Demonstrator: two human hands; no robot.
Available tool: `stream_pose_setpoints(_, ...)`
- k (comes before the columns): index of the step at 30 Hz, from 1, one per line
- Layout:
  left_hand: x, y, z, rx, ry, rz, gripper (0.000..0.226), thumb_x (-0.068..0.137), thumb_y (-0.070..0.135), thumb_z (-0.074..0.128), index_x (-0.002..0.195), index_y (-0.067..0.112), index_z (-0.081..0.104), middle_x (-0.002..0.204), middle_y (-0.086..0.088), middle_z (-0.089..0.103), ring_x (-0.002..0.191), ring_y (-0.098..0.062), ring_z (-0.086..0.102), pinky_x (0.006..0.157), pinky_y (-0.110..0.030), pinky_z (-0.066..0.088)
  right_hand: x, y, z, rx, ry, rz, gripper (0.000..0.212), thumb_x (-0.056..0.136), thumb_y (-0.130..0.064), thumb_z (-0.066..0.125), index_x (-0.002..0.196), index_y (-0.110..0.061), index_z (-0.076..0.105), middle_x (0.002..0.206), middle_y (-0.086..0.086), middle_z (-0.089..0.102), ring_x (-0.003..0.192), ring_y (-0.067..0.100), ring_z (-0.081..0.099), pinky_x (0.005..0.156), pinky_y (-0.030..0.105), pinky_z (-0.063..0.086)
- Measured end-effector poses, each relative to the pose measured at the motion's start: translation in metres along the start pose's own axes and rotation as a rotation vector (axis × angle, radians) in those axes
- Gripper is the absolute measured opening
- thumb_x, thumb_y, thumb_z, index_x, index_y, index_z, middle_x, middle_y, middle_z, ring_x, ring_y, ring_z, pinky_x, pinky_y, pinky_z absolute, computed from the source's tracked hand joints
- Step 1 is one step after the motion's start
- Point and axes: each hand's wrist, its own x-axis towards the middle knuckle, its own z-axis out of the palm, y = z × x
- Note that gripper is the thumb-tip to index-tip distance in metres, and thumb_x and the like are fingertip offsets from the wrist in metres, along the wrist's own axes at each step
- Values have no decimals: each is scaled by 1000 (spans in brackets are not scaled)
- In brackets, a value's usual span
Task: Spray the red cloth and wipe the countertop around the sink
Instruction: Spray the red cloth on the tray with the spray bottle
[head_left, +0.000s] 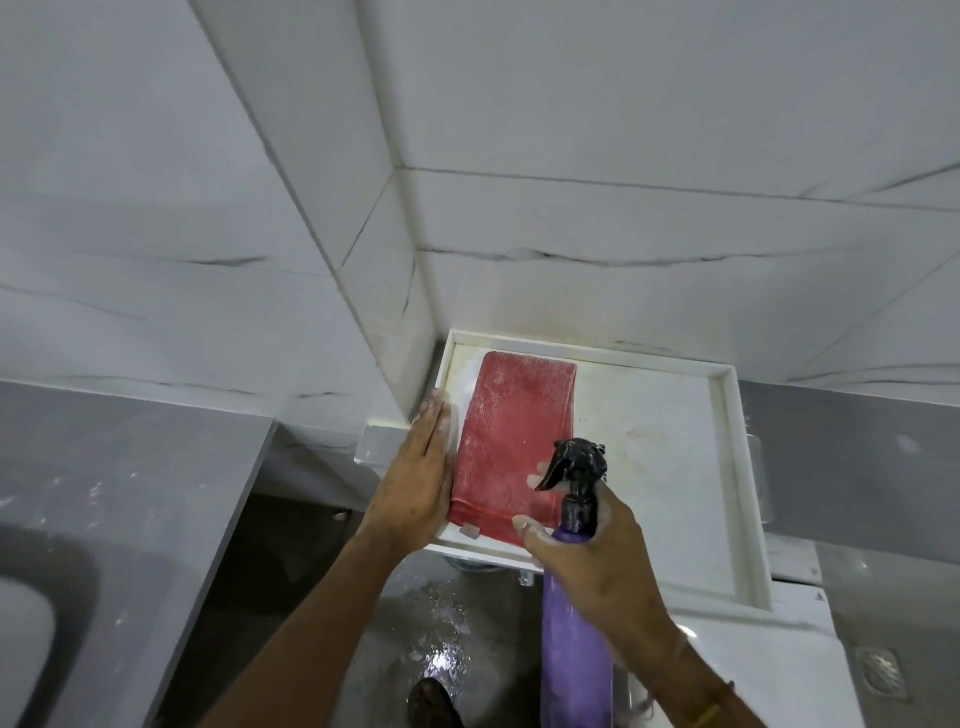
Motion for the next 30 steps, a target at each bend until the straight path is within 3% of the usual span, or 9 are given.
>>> stream_pose_setpoints(5,-1,-2,0,12,-20,-22,62,101,25,30,146,12,-11,155,-2,-20,148,-17,-13,119,-25,-4,7,7,1,-108,85,58,15,73,-18,75,72,-19,61,68,-4,65,63,11,62,66,28,55)
stream_pose_setpoints(9,0,0,-2,-5,-51,-47,61,100,28,27,145,15,-12,156,-2,-19,148,-18,-13,123,-33,1,14,3,-1,-15,35,110,22,73,-18,78,88,-27,65,85,-9,70,79,16,68,79,39,59)
stream_pose_setpoints(12,-1,1,-3,-8,-74,-58,62,96,39,18,143,17,-14,152,2,-23,147,-17,-15,123,-33,0,17,5,-2,-62,56,117,16,73,-19,77,85,-19,65,81,1,71,74,23,69,77,46,60)
stream_pose_setpoints(15,0,1,-3,-6,-86,-72,60,97,37,20,142,20,-16,151,4,-25,147,-17,-15,123,-34,0,19,7,-4,-93,93,138,16,72,-22,78,79,-17,64,76,4,71,67,24,69,70,42,61)
stream_pose_setpoints(19,1,1,-3,3,-81,-74,62,93,42,16,141,21,-17,150,5,-26,147,-15,-16,122,-32,0,22,6,-7,-68,14,180,17,72,-24,79,77,-29,63,77,-9,70,59,12,69,52,19,55)
stream_pose_setpoints(22,1,1,-2,9,-82,-71,61,96,39,18,141,20,-17,151,3,-26,147,-16,-17,123,-35,1,22,9,-8,-176,79,168,21,71,-28,77,65,-23,58,63,-4,67,56,18,68,57,30,59)
stream_pose_setpoints(25,1,0,-1,10,-85,-78,60,98,37,21,141,20,-18,151,3,-26,146,-16,-18,123,-36,2,22,8,-10,-125,60,170,18,71,-31,79,75,-29,61,72,-10,68,54,15,68,47,16,53)
stream_pose_setpoints(27,0,0,-2,0,-91,-75,63,93,51,10,141,21,-17,152,4,-25,147,-16,-16,123,-36,2,23,7,-11,-103,29,192,18,72,-30,78,78,-29,61,75,-8,68,53,13,67,41,9,47)
stream_pose_setpoints(30,0,1,-3,0,-87,-57,77,81,66,-8,142,20,-17,152,3,-24,147,-17,-16,123,-33,1,24,6,-12,-163,69,186,20,73,-30,77,69,-21,59,64,-1,69,45,11,65,40,9,47)
